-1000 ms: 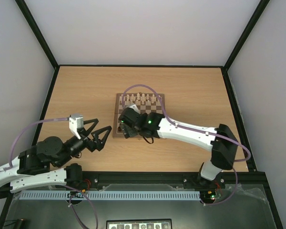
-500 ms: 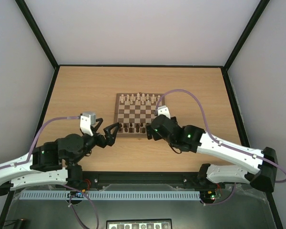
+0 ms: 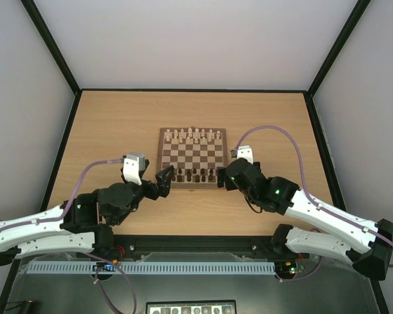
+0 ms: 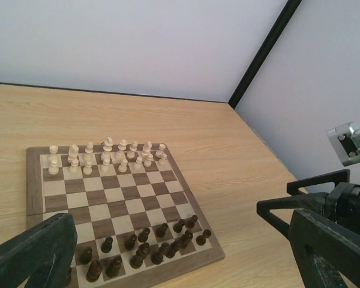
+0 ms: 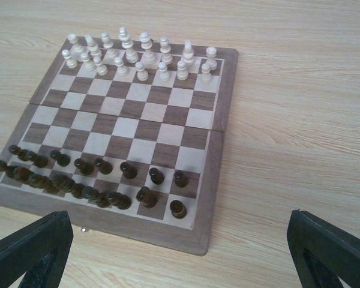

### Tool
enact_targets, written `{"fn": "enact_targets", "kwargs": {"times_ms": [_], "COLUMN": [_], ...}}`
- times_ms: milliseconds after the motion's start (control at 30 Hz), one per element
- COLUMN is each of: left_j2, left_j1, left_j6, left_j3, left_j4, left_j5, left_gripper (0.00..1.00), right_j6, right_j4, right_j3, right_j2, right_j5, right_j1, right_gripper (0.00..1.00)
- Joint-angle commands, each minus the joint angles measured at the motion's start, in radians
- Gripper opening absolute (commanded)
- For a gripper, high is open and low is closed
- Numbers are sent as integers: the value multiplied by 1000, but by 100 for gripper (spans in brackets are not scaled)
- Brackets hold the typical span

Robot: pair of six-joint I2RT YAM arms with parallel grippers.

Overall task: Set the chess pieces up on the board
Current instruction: Reset both arms

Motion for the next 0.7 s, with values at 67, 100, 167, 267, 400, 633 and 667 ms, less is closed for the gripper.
{"fn": "enact_targets", "kwargs": {"times_ms": [67, 100, 167, 267, 400, 633, 667], "left_j2": [25, 29, 45, 83, 118, 71, 65], "left_j1": [0, 1, 5, 46, 198, 587, 657], "left_j6": [178, 213, 258, 336, 350, 313, 305], "left_j3": [-76, -86, -94, -91, -103, -212, -229], "left_j4": [235, 264, 308, 385, 454, 536, 535], "left_j5": [-46, -59, -97, -106, 29, 301, 308], "left_gripper": [99, 100, 99, 100, 99, 100, 99], "right_j6": [-29, -33, -44, -52, -71, -91, -80], "right_j4": [28, 39, 71, 130, 208, 393, 418], "right_j3": [-14, -16, -17, -7, 14, -45, -66], "right_j2": [-5, -6, -1, 23, 93, 197, 203], "right_j5": [20, 21, 10, -40, -93, -161, -161], "right_j1": [-44, -52, -75, -137, -211, -499, -532], "right_gripper": [99, 99, 99, 99, 99, 99, 99]}}
